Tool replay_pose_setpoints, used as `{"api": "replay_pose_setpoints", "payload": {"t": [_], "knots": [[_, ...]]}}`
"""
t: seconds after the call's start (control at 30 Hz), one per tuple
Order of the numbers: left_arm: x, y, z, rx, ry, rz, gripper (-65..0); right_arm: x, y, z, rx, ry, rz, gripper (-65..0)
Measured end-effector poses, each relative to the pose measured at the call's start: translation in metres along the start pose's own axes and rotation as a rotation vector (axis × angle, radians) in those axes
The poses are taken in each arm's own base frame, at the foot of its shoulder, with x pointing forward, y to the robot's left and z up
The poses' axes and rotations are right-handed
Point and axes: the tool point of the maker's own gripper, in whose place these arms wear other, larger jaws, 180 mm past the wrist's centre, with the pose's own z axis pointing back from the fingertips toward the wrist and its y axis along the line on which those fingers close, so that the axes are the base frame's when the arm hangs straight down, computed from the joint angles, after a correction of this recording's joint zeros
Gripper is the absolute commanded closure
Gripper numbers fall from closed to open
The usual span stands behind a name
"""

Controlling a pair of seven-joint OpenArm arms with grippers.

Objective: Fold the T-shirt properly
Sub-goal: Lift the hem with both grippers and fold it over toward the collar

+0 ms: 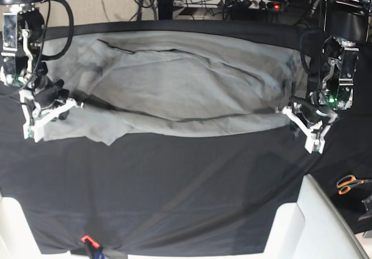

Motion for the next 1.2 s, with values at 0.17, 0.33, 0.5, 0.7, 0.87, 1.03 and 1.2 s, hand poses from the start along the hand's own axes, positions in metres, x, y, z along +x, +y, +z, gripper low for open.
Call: {"api": "replay_pose_setpoints", "payload": {"t": [0.17, 0.33, 0.5, 0.7, 0.87, 1.03, 1.2], "knots": [[-0.003, -0.002, 0.003, -0.003, -0.005, -0.008, 0.0, -0.021, 0.015, 0.004, 0.027, 0.055, -0.041, 0.0], [-0.009, -0.009, 0.008, -0.018, -0.002, -0.021, 0.0, -0.015, 0.015, 0.013, 0.022, 0.026, -0.029, 0.0], [-0.013, -0.009, 0.009, -0.018, 0.003, -0.025, 0.0, -0.024, 0.015, 0.019, 0.024, 0.038, -0.025, 0.0], [-0.021, -0.003, 0.011, -0.010, 0.025, -0.042, 0.0, -0.036, 0.013, 0.023, 0.021, 0.058, -0.027, 0.0], [-0.027, -0.003, 0.013, -0.010, 0.034, -0.043, 0.0, -0.041, 0.013, 0.027, 0.019, 0.064, -0.024, 0.0], [-0.039, -0.001, 0.015, -0.009, 0.059, -0.048, 0.0, -0.043, 0.014, 0.033, 0.023, 0.059, -0.017, 0.0], [-0.051, 0.001, 0.018, -0.006, 0.081, -0.050, 0.0, -0.053, 0.012, 0.035, 0.017, 0.079, -0.018, 0.0]]}}
